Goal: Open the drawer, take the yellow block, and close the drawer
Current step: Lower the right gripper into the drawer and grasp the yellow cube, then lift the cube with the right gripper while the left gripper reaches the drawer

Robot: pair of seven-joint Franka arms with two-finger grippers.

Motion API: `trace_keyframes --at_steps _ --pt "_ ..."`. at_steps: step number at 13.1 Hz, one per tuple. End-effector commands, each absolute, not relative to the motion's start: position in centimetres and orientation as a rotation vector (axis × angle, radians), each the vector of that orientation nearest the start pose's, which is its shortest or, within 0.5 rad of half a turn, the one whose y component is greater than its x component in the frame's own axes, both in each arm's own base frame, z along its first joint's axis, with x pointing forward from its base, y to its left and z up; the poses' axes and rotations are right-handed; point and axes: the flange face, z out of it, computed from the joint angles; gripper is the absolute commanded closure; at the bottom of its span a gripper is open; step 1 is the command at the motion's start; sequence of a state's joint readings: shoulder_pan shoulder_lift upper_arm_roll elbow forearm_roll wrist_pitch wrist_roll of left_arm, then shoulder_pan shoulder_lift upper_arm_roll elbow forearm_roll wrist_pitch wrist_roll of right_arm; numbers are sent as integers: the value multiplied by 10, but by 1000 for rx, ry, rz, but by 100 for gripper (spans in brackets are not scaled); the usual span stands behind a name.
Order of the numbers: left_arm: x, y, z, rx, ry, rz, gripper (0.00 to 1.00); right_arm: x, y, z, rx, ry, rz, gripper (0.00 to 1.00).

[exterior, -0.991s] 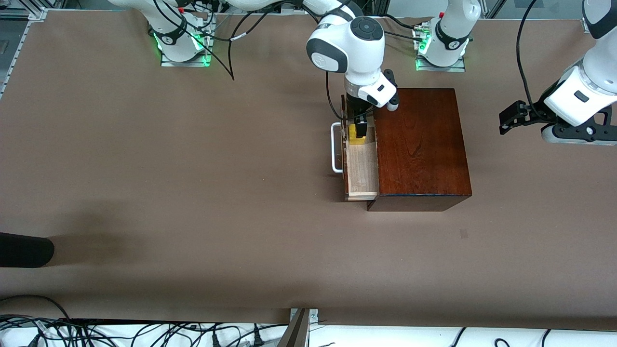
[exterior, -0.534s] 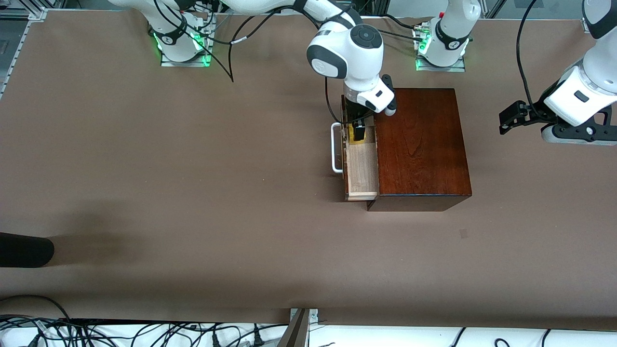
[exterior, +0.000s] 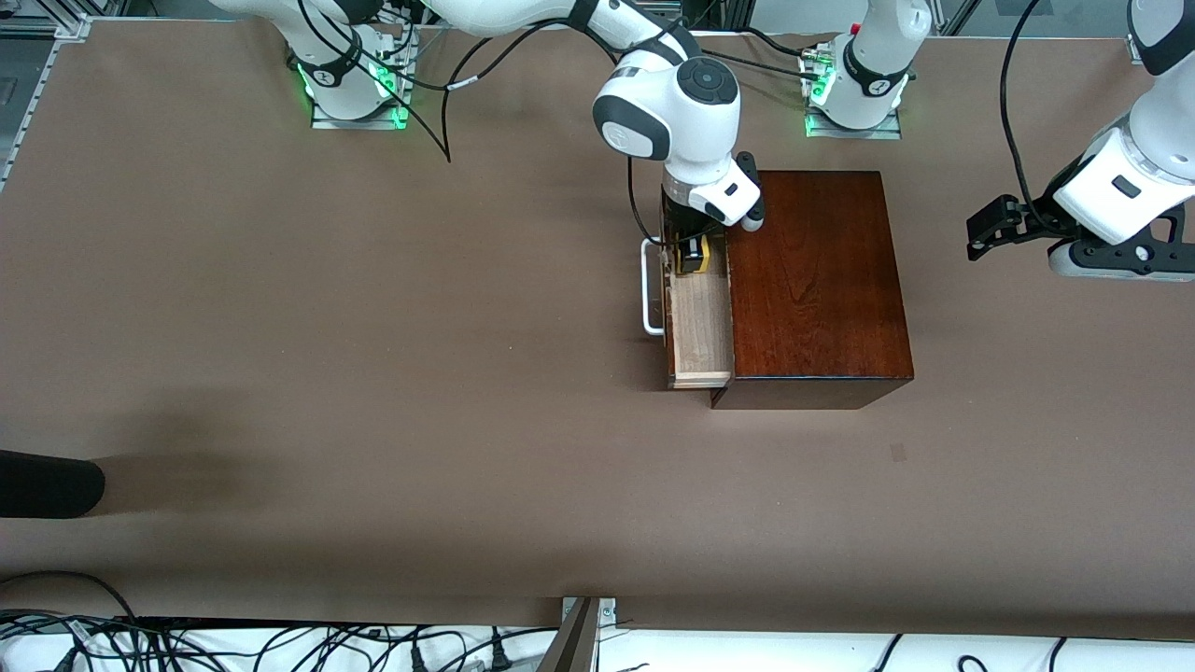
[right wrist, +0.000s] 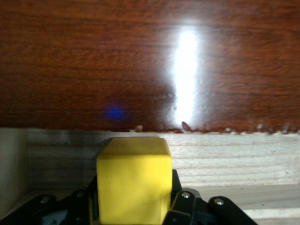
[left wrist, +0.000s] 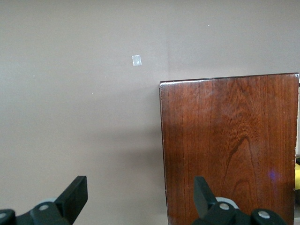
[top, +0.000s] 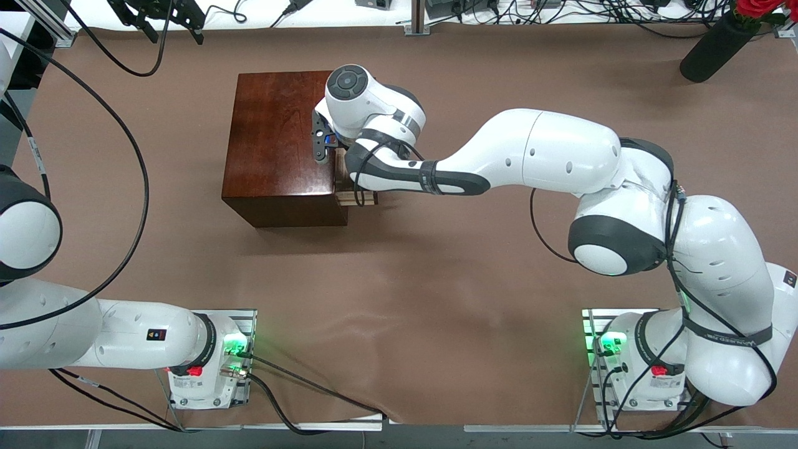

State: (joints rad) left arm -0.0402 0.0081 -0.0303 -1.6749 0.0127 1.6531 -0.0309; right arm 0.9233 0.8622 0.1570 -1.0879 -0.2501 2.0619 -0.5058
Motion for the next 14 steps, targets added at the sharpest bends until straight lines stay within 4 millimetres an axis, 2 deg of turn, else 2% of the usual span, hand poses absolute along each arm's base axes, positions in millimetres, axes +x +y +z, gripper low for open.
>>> trace_keyframes --at_steps 1,3,4,6,8,9,11,12,13,14 --pt "558 -43 586 -3145 98 46 0 416 667 341 2108 2221 248 100" --pt "555 -47 588 -3145 103 63 0 418 668 371 2175 2182 267 100" --pt "553 -56 591 -3153 119 74 0 420 666 389 2209 2175 273 100" --pt "552 -80 598 -3151 182 55 0 434 646 422 2270 2141 239 100" --pt "549 -92 600 -3145 221 50 0 458 615 456 2330 2071 226 100" --pt "549 -93 600 -3150 221 51 0 478 591 476 2370 2016 228 100" --pt "547 -103 600 -3148 260 51 0 527 535 497 2459 1893 213 100" --pt "547 -107 600 -3150 272 54 0 550 500 515 2527 1825 205 100" --pt "542 -123 599 -3151 325 68 0 576 461 527 2601 1747 197 100" --pt "535 -147 594 -3165 397 126 0 602 422 527 2668 1665 178 100"
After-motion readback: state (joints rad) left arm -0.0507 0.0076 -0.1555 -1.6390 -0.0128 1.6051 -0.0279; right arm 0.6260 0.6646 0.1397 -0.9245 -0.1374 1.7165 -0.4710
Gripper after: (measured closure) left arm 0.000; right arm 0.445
